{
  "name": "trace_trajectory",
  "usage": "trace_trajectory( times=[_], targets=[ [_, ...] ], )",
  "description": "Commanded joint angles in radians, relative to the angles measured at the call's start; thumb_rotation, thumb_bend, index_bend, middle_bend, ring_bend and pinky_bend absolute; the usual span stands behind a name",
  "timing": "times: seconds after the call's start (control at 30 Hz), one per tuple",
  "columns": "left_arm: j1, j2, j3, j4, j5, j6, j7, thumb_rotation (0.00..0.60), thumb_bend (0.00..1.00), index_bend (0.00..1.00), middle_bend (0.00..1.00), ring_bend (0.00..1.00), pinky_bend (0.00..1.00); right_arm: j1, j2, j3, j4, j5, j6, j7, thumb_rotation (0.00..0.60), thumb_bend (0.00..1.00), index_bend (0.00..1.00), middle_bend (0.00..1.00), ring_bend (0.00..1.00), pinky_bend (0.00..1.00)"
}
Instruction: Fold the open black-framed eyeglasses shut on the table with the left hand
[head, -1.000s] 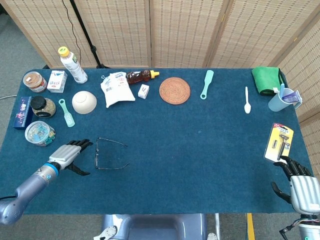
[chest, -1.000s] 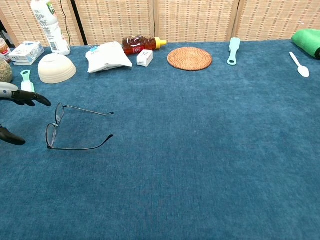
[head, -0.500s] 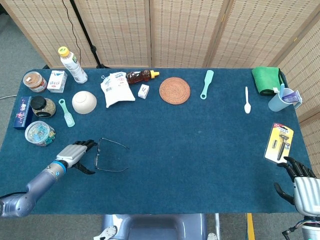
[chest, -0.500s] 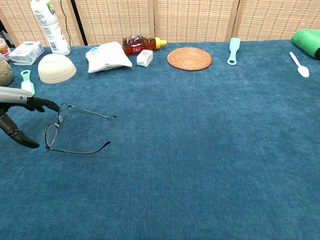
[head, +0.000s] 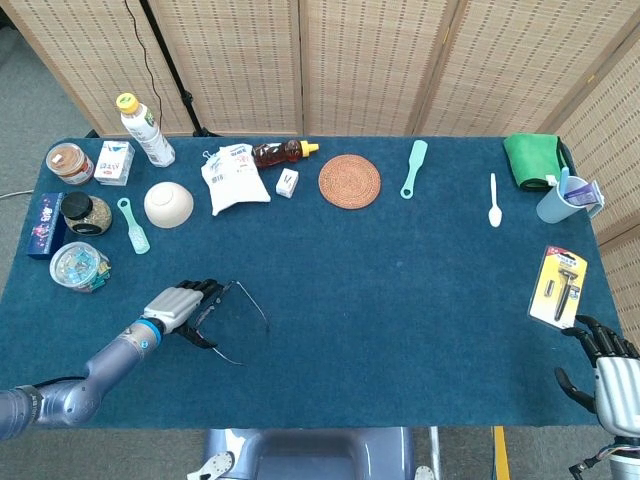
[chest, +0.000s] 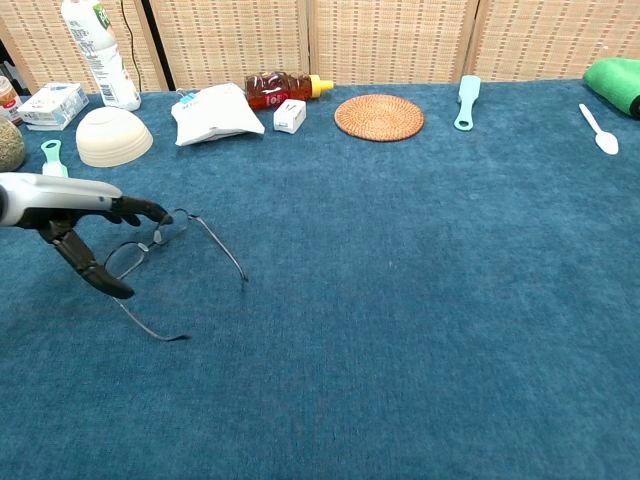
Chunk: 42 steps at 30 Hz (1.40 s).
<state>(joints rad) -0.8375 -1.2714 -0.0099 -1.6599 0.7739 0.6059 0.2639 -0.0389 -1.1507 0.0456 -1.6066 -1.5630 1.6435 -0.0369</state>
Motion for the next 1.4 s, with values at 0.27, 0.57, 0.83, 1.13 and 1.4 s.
trace_trajectory(
  times=[0.27,0.57,0.83,1.13,1.4],
  targets=[
    [-0.039,-0.060,-0.004,-0.005,0.006,0.003,0.003,0.386,0.00,0.06,0.03,0.05,0.04,-0.009,0.004,0.000,-0.002,0.002,0.008,0.000,0.600,0.27,0.33,0.21,0.26,0.34],
    [-0.067,-0.124,-0.017,-0.001,0.024,0.026,0.001,0.380,0.00,0.06,0.02,0.04,0.04,-0.019,0.009,0.001,-0.004,0.007,0.015,0.001,0.600,0.27,0.33,0.21,0.26,0.34],
    [-0.054,-0.117,-0.002,-0.011,0.049,0.081,0.009,0.377,0.00,0.06,0.02,0.03,0.04,-0.025,0.014,0.002,-0.003,0.010,0.020,0.004,0.600,0.27,0.33,0.21,0.26,0.35],
    [0.007,-0.085,0.011,-0.039,0.143,0.204,-0.001,0.368,0.00,0.06,0.02,0.02,0.04,-0.018,0.008,0.005,-0.001,0.004,0.010,0.004,0.600,0.27,0.33,0.21,0.26,0.35],
    [0.059,-0.075,0.064,-0.060,0.387,0.340,0.074,0.424,0.00,0.08,0.01,0.01,0.02,-0.016,0.007,0.005,-0.007,-0.004,0.009,0.000,0.600,0.27,0.33,0.21,0.26,0.35]
  ],
)
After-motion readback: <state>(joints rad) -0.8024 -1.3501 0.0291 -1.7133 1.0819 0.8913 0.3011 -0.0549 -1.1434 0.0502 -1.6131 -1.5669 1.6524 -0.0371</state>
